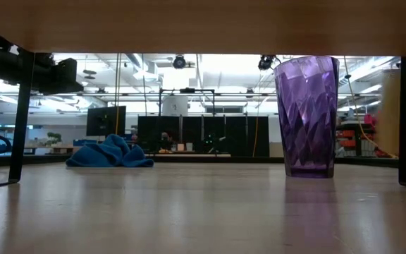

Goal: Stack small to large cups/mugs on shelf
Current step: Move the yellow mug from the bottom right to the middle of the table

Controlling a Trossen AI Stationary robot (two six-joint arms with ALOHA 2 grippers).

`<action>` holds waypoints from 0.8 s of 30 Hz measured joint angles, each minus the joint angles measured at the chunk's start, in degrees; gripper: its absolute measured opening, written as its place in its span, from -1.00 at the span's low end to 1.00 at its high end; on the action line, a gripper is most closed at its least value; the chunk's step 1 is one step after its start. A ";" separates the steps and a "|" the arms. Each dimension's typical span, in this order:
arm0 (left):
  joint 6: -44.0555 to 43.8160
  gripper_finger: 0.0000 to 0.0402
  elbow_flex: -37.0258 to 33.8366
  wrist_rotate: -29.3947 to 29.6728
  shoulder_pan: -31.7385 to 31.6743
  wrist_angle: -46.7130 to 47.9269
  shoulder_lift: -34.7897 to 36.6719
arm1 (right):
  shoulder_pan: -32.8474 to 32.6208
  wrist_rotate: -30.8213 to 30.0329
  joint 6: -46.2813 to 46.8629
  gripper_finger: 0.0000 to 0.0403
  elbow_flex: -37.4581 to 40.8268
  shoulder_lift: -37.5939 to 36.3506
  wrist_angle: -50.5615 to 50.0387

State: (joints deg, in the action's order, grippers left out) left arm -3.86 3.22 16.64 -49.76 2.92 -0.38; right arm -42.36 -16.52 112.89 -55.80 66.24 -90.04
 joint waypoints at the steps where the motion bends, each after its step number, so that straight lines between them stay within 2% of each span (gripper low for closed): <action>1: 0.02 -0.65 0.00 0.00 0.01 0.02 0.00 | 1.92 -0.82 -1.00 -0.97 0.49 -0.69 0.15; 8: 0.01 -0.68 0.00 0.00 0.02 0.02 0.00 | 18.78 -7.56 -13.21 -0.97 0.98 -4.09 0.16; 13: 0.00 -0.66 0.00 0.00 0.00 0.02 0.00 | 34.47 -12.24 -28.61 -0.97 -2.47 -5.19 -0.04; 16: 0.00 -0.66 0.00 0.00 0.02 0.02 0.01 | 43.83 -13.11 -39.47 -0.97 -6.99 -4.51 1.57; 18: 0.00 -0.68 0.00 0.00 0.01 0.02 0.01 | 48.91 -13.07 -47.19 -0.97 -10.41 -3.37 6.15; 21: -0.01 -0.69 0.00 0.00 0.02 0.04 0.00 | 54.77 -12.01 -58.38 -0.97 -16.25 -0.33 15.06; 24: -0.31 -0.68 0.00 0.00 0.00 0.33 0.02 | 58.97 -10.46 -66.29 -0.97 -23.37 5.06 18.32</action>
State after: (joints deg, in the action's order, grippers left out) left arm -4.17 3.22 16.64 -49.76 3.25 -0.36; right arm 16.61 -26.98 46.60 -79.18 71.30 -71.72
